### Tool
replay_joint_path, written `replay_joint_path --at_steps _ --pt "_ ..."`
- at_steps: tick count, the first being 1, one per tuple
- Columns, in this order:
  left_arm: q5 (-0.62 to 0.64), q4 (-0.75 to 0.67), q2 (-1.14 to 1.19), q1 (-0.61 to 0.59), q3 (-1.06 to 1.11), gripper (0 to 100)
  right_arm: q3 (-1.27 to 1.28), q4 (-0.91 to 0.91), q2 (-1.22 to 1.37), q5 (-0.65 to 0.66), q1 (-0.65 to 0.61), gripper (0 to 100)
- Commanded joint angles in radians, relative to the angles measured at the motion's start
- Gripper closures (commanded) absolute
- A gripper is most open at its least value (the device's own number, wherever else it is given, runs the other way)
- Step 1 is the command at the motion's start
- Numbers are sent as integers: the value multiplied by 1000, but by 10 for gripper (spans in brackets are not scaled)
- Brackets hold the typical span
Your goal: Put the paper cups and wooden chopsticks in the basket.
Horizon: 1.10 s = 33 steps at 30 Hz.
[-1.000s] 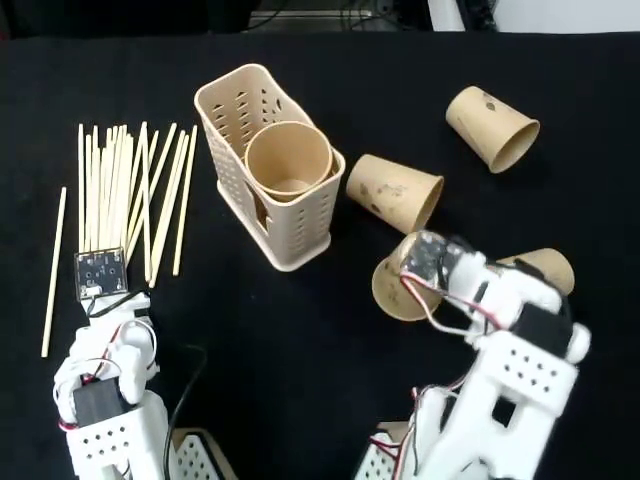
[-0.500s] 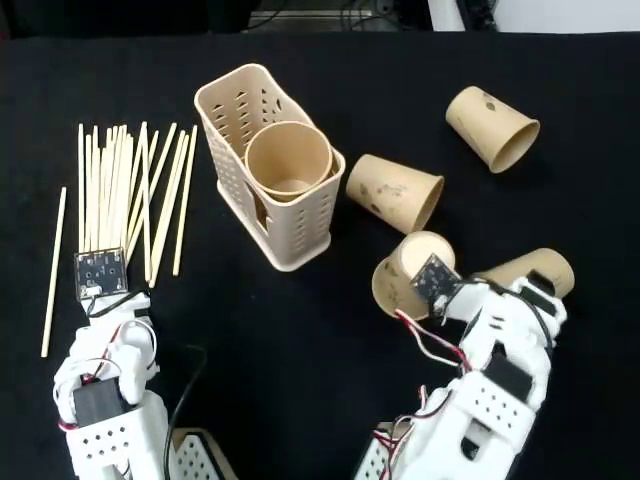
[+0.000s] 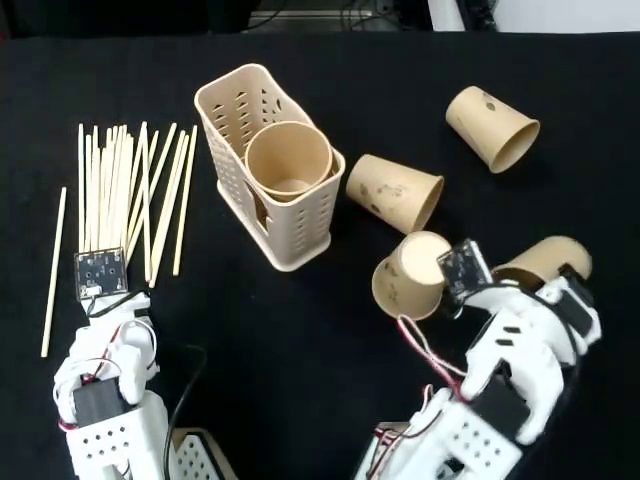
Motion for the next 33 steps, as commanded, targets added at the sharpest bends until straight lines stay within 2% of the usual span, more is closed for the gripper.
replay_joint_path --at_steps 1,8,14,23,33 --pt "0 3 -2 -7 18 970 -220 180 -93 -176 -57 986" --pt "0 3 -2 -7 18 970 -558 397 -2 -422 -301 986" --pt "0 3 -2 -7 18 970 -814 427 269 -657 -454 986" --pt "0 3 -2 -7 18 970 -1259 634 780 -815 -793 986" --pt "0 3 -2 -7 18 970 -1685 700 1208 -993 -1000 986"
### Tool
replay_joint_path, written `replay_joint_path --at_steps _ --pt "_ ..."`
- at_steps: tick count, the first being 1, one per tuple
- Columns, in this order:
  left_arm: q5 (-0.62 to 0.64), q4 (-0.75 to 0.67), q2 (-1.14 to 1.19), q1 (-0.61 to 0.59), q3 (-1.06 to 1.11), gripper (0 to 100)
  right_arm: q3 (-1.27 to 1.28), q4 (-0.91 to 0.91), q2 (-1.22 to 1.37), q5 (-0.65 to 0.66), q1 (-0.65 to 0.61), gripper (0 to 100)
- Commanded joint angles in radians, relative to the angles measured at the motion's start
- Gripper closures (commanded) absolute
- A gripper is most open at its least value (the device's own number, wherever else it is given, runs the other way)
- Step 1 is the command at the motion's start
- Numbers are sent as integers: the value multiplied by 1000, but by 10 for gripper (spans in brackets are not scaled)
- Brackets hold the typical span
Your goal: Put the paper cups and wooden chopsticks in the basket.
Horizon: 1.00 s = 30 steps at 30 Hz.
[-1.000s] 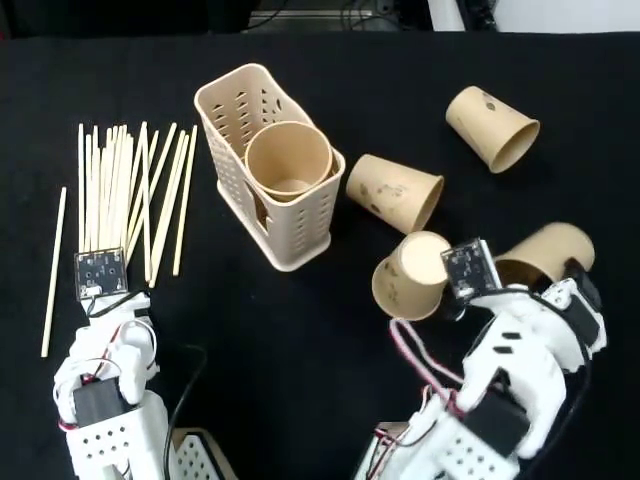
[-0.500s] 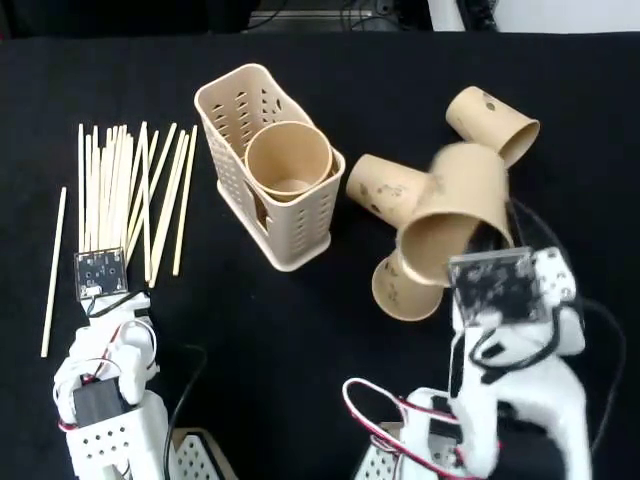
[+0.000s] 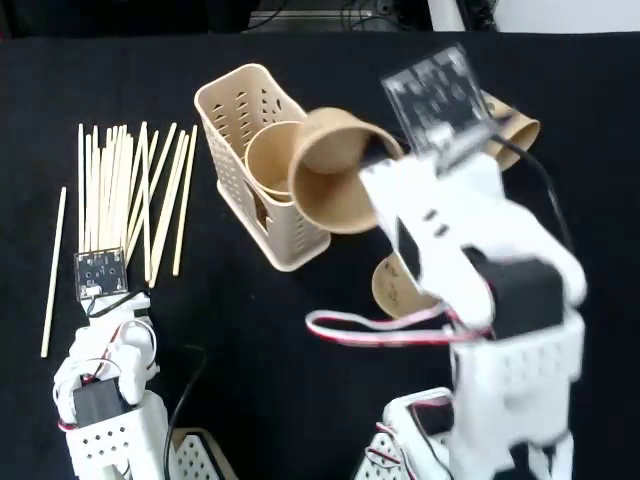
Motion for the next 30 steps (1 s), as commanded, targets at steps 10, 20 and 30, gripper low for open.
replay_joint_path --at_steps 10,20,30 --pt "0 3 -2 -7 18 970 -487 199 479 -157 -89 986" --pt "0 3 -2 -7 18 970 -725 402 730 -150 -91 982" --pt "0 3 -2 -7 18 970 -874 414 763 0 -166 606"
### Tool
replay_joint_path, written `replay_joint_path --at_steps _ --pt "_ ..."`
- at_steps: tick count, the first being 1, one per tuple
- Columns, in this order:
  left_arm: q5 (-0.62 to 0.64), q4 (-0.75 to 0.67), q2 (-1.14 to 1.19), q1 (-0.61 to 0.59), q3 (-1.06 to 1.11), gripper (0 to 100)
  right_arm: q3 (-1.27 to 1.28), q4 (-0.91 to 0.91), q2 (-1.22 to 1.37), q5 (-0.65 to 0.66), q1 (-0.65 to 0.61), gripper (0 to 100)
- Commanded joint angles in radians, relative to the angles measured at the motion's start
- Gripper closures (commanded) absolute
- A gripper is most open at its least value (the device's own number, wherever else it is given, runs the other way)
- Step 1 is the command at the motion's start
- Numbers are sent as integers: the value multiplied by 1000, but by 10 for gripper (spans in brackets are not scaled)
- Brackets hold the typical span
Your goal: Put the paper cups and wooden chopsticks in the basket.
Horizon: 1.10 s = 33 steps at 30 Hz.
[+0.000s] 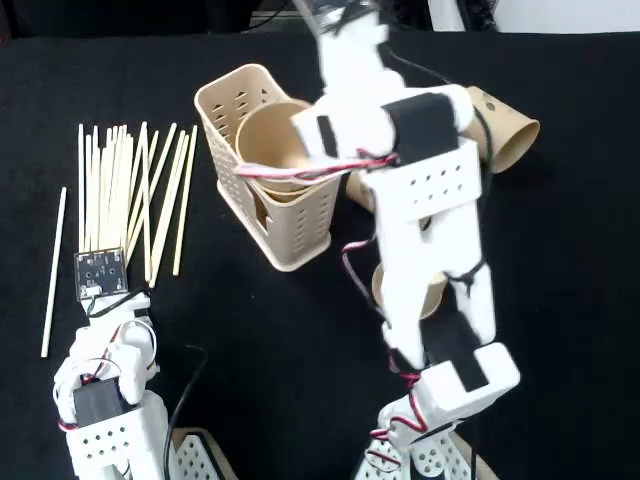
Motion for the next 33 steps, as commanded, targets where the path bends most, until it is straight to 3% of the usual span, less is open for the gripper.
replay_joint_path --at_steps 1,4,7,17,20,26,33 --pt "0 3 -2 -7 18 970 -105 31 -7 64 -37 600" --pt "0 3 -2 -7 18 970 -147 32 -7 101 -9 600" --pt "0 3 -2 -7 18 970 -120 35 -7 233 66 600" --pt "0 3 -2 -7 18 970 166 20 -65 882 525 600" --pt "0 3 -2 -7 18 970 252 -71 -70 1028 664 600" --pt "0 3 -2 -7 18 970 530 -396 -74 1149 821 600" --pt "0 3 -2 -7 18 970 839 -802 -68 1172 850 600"
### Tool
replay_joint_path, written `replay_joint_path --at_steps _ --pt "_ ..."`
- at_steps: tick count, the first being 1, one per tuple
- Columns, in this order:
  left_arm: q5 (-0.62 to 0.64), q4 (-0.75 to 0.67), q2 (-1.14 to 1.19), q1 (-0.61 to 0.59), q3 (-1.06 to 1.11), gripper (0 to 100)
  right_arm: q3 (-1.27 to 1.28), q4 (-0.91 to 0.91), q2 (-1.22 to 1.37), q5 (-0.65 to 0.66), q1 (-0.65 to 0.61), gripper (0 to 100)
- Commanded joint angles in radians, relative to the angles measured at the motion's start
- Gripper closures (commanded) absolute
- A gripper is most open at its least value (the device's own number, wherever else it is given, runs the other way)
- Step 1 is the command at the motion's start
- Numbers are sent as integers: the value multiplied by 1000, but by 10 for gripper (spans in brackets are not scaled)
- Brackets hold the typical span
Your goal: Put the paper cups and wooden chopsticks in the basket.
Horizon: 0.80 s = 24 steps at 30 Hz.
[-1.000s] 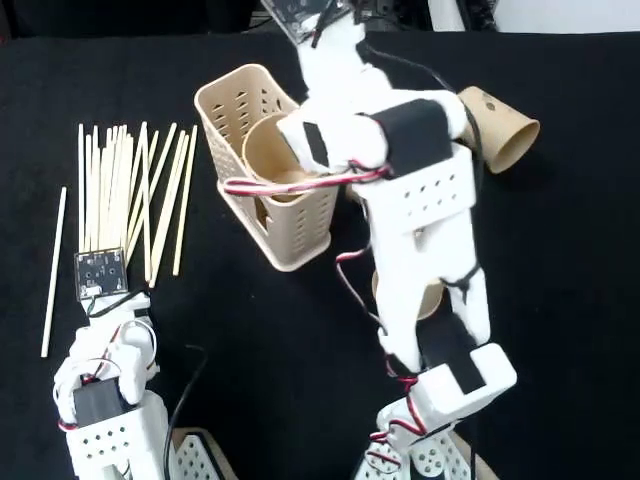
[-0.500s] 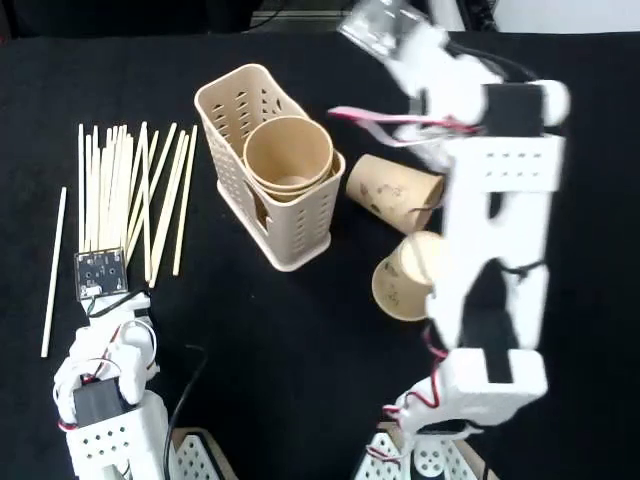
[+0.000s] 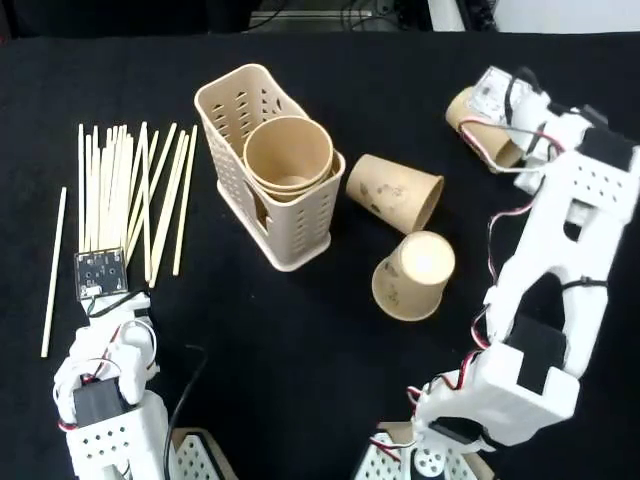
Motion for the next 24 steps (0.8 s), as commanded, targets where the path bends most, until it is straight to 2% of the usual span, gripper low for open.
replay_joint_path --at_steps 1,7,10,16,19,24 --pt "0 3 -2 -7 18 970 134 -227 -56 35 18 600" --pt "0 3 -2 -7 18 970 358 -609 -35 34 17 600" --pt "0 3 -2 -7 18 970 375 -736 39 28 18 600" --pt "0 3 -2 -7 18 970 286 -896 220 -147 15 608" --pt "0 3 -2 -7 18 970 274 -899 245 -153 8 701" --pt "0 3 -2 -7 18 970 274 -899 248 -158 -3 946"
